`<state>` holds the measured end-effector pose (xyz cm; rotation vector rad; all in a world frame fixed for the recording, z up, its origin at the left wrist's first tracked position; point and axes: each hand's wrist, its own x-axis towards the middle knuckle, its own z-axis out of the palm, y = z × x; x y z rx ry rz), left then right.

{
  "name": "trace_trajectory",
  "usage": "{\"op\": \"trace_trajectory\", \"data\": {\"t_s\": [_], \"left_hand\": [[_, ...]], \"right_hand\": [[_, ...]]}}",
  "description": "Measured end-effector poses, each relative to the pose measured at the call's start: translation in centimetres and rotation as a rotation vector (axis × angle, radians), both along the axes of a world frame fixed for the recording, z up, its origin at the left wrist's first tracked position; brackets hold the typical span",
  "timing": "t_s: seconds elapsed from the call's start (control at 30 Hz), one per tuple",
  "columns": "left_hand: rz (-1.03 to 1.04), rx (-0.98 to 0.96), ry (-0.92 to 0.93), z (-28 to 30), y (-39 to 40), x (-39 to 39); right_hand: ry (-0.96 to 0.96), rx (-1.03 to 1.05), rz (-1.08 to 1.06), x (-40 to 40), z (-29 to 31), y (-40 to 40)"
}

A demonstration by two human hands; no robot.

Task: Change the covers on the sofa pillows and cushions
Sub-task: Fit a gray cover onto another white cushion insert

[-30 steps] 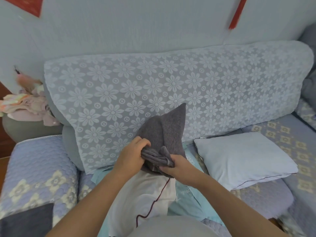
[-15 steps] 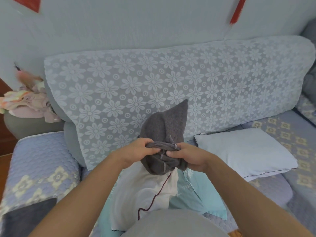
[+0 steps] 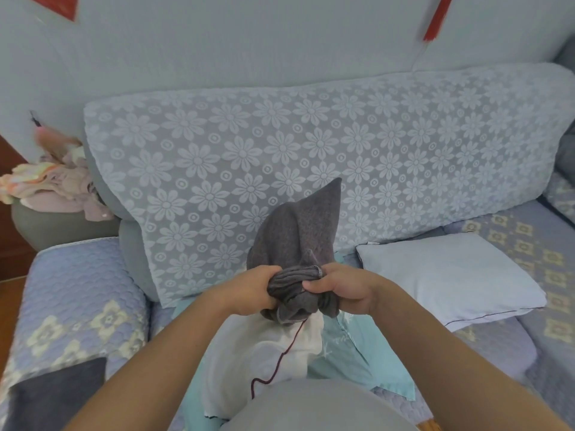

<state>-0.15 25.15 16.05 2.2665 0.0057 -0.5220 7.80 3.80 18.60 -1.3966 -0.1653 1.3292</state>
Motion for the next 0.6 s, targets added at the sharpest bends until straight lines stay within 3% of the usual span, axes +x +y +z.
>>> {"op": "trace_trajectory", "data": {"t_s": [0.13,0.23,0.33,0.6], "left_hand": [[0.159,-0.112,-0.013,-0.2,0.2,0.1],[0.213,-0.345,0.124,0.1,0.3,0.0],[0.216,-0.506,0.194,0.5,0.0,0.1],[0.216,-0.541,0.151,0.2,-1.0,1.1]], "right_hand": [[-0.131,-0.078,0.042,-0.5,0.5,0.1],[-0.331,-0.183,0.121,-0.7,0.9,0.1],[-0.438,-0.178,0.033,-1.0,0.8,0.3],[-0.404,-0.26,0.016,-0.7,0.4,-0.6]]}}
